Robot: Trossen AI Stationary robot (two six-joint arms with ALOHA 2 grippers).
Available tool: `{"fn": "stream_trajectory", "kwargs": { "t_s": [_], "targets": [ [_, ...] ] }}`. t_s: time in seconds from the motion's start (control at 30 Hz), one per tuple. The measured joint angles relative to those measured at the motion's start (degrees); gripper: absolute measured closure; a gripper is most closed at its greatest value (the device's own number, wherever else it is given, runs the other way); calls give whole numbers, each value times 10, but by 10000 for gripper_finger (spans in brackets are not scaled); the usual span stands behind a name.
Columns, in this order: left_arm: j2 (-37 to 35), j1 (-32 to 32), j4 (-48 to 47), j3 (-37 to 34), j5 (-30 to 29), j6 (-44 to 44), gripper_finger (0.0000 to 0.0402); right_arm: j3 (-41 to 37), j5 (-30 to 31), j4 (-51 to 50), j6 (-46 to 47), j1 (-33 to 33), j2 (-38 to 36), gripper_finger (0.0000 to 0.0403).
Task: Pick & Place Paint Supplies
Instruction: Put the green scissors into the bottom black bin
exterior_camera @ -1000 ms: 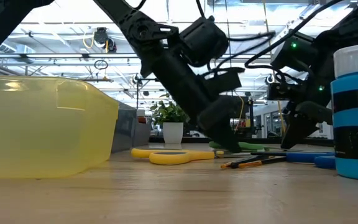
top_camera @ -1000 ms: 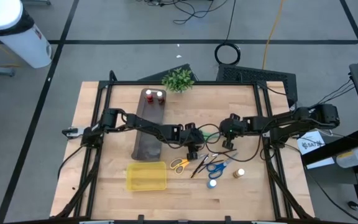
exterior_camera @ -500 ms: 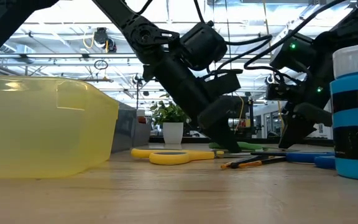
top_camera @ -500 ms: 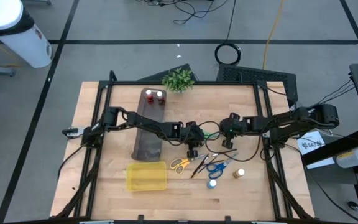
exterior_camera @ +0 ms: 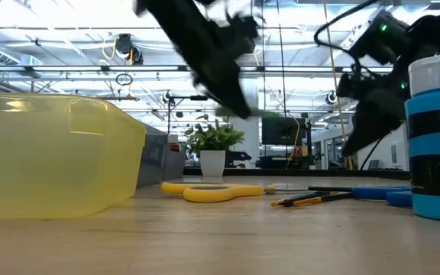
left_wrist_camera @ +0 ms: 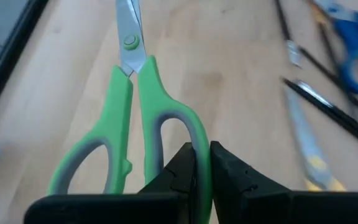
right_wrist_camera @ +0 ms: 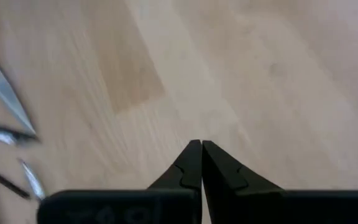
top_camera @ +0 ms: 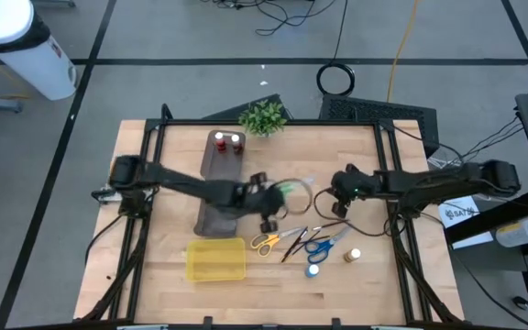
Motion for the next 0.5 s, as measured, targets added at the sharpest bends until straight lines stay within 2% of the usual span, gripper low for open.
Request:
{"fn": "stream_trajectory", "kwargs": {
  "t_s": [0.1,0.23,0.37,0.5],
  "targets": [
    [-83,-39,-28,-47,-73,-85,371,0,5,4,7,3,-37,403],
    [-178,-101,-106,-125,-188,-280,371,0,7,7,7,10,-59,403],
    [-242,-162,-185,-191,-191,-498,371,0,8,5,7,14,-61,403],
    [-250,-208,-223,-243,-177,-609,371,0,23,6,20,16,-61,403]
  ]
}}
